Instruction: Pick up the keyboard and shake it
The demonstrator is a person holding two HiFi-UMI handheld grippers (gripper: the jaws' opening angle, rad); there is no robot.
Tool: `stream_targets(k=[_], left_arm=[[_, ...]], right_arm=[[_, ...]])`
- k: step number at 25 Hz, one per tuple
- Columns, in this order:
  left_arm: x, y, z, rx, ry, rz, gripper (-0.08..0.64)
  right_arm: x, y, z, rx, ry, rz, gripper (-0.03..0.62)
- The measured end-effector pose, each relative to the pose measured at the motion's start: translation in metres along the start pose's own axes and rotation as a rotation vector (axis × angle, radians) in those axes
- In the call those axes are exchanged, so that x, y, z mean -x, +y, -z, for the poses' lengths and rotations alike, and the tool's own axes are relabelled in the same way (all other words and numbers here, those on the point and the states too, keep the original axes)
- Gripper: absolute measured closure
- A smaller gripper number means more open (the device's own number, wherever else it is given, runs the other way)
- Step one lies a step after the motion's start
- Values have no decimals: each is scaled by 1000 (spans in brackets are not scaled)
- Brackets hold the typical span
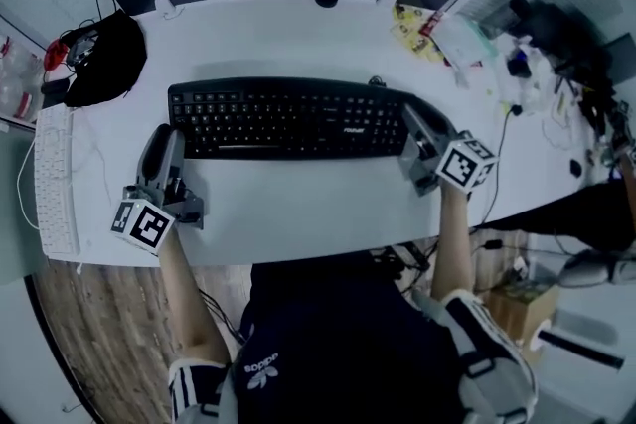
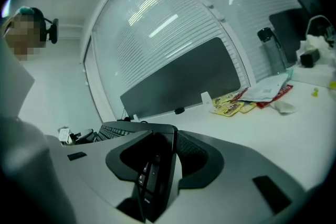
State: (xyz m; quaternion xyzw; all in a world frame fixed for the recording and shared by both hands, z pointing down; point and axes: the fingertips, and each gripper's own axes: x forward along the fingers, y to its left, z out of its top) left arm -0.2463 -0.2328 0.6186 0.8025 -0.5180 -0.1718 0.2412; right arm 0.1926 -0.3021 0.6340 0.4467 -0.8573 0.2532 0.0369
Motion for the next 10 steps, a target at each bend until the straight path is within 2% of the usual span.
stream_targets(k=[3,10], left_arm=[[-4,3,7,-28,52,-10,413],[-23,-1,-1,-266,153,-50,411]], right_arm=[[-11,0,-4,18,13,22,453],[-17,-15,11,28,94,112,453]])
